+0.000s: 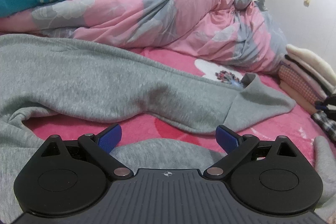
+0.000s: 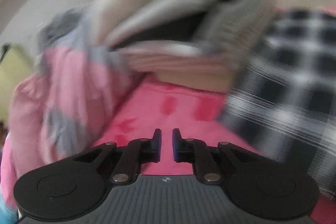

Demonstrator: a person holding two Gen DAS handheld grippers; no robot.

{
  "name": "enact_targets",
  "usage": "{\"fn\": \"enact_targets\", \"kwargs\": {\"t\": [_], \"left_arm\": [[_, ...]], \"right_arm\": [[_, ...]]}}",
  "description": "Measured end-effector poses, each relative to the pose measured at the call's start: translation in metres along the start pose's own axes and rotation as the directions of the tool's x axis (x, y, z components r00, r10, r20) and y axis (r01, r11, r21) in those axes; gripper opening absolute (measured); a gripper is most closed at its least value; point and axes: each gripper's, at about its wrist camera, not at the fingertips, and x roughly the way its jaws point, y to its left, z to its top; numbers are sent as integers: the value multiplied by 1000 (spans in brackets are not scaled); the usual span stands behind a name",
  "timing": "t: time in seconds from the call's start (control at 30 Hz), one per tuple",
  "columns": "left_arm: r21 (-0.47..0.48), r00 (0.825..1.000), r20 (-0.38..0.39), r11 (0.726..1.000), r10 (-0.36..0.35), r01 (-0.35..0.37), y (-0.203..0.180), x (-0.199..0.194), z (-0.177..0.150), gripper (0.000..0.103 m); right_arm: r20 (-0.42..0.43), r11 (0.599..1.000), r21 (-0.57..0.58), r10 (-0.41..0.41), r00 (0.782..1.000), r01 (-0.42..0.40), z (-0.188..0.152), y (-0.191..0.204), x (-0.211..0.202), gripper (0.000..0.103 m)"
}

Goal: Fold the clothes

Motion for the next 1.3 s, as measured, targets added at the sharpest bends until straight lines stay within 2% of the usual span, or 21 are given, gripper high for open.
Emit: {"fn": "enact_targets", "kwargs": {"t": [0.03, 0.1, 0.17, 0.27, 0.37, 0.4, 0.47, 0.5, 0.53, 0.57, 0.6, 0.63, 0.67, 0.7, 0.8, 0.9, 1.0, 1.1, 1.2, 1.27, 1.3], "left_arm": [[-4, 1000, 6, 1000, -4, 4, 0, 0, 2, 97], [-11, 1000, 11, 1000, -1, 2, 0, 1, 6, 97], [-15, 1000, 8, 1000, 20, -20, 1, 6, 12, 97], [-21, 998, 8, 998, 56, -56, 6, 16, 20, 96], [-34, 996, -3, 995, 95, -95, 15, 27, 19, 96], [-50, 996, -13, 994, 92, -92, 20, 30, 16, 95], [-66, 997, -14, 995, 76, -76, 25, 29, 14, 95], [-66, 998, -11, 995, 69, -69, 25, 29, 15, 96], [-65, 998, -8, 996, 63, -64, 26, 28, 15, 96], [-66, 998, -8, 996, 61, -61, 26, 27, 15, 96], [-66, 998, -9, 996, 59, -59, 27, 27, 15, 96], [-65, 998, -8, 996, 57, -57, 27, 26, 15, 96], [-64, 999, -6, 996, 54, -54, 27, 25, 15, 96], [-64, 999, -3, 997, 49, -49, 26, 23, 15, 96], [-75, 999, 6, 997, 37, -37, 26, 19, 14, 96], [-97, 1000, 18, 995, 23, -22, 28, 15, 14, 96], [-118, 1000, 26, 993, 16, -13, 30, 11, 14, 96], [-129, 999, 33, 992, 13, -8, 33, 8, 13, 96], [-139, 999, 45, 990, 12, -6, 34, 5, 13, 96], [-147, 999, 48, 989, 10, -2, 36, 4, 13, 96], [-148, 999, 50, 989, 8, -1, 36, 3, 14, 96]], "right_arm": [[-12, 998, -64, 21, 1000, -22, -1, 19, 1, 13], [-63, 974, -208, 83, 995, -94, -8, 66, 5, 26], [-146, 925, -337, 131, 981, -174, -24, 118, 14, 60], [-258, 823, -506, 142, 956, -259, -62, 195, 37, 79], [-297, 712, -659, 47, 954, -240, -106, 258, 74, 96], [-300, 687, -694, -6, 954, -214, -119, 274, 90, 96], [-303, 660, -735, -116, 946, -154, -138, 288, 122, 96], [-296, 659, -744, -181, 938, -107, -142, 287, 138, 95], [-289, 657, -751, -242, 926, -63, -144, 285, 152, 87], [-290, 665, -746, -271, 918, -39, -142, 278, 157, 53], [-290, 676, -736, -292, 911, -18, -139, 271, 160, 35], [-286, 712, -702, -257, 923, -19, -128, 265, 148, 11], [-279, 746, -665, -222, 934, -22, -117, 259, 136, 7], [-268, 777, -629, -185, 945, -26, -107, 253, 123, 7], [-156, 833, -551, -34, 987, -58, -82, 244, 47, 6], [-53, 894, -440, 71, 996, -87, -69, 221, -31, 6], [-9, 949, -310, 58, 998, -58, -78, 168, -89, 8], [-49, 983, -178, -44, 998, 35, -99, 112, -113, 11], [-78, 989, -61, -143, 987, 138, -111, 66, -128, 23], [-10, 981, -42, -188, 982, 187, -110, 62, -144, 26], [29, 980, -89, -175, 984, 177, -106, 75, -148, 26]]}}
